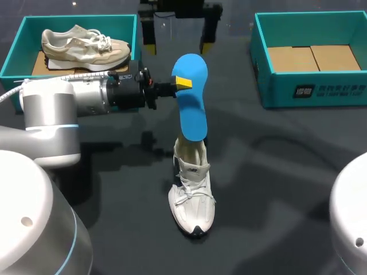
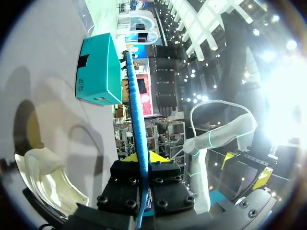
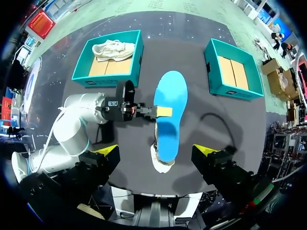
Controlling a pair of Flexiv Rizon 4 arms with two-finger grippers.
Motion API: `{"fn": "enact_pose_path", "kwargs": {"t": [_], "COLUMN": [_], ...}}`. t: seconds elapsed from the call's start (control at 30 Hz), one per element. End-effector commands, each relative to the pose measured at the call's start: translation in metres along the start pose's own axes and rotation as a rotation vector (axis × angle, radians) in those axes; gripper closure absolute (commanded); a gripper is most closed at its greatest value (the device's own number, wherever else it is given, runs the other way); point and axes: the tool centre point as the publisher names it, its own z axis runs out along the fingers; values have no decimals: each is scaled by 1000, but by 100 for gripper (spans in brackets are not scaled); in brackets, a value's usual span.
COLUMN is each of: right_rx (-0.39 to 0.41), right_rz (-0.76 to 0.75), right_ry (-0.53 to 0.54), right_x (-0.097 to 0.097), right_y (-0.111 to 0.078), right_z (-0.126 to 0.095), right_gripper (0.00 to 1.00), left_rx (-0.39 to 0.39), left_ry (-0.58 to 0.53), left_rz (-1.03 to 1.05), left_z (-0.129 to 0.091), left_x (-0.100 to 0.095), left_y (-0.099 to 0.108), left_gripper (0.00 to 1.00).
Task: Take the shoe out of the shoebox, open the shoe tongue, remove and reinsert the insole, then place the shoe into the shoebox
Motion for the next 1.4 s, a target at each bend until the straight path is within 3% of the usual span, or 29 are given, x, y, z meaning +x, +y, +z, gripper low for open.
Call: {"fn": "enact_pose_path", "kwargs": {"t": [0.03, 0.6, 0.77, 1.4], "right_rx": [4, 24, -10, -21], "right_rz": [-4, -10, -11, 11], "right_ry": [177, 591, 728, 1007], "right_x": [-27, -52, -58, -80], "right_y": [-4, -11, -14, -27], "right_z": [6, 18, 23, 43], "right_gripper": [0, 0, 0, 0], "left_rx": [1, 1, 1, 1], "left_ry": [0, 0, 0, 0], "left_rz": [0, 0, 0, 0], "left_z": [0, 0, 0, 0], "left_x": [0, 0, 0, 0], "left_y": [0, 0, 0, 0], "left_gripper": [100, 100, 100, 100]}}
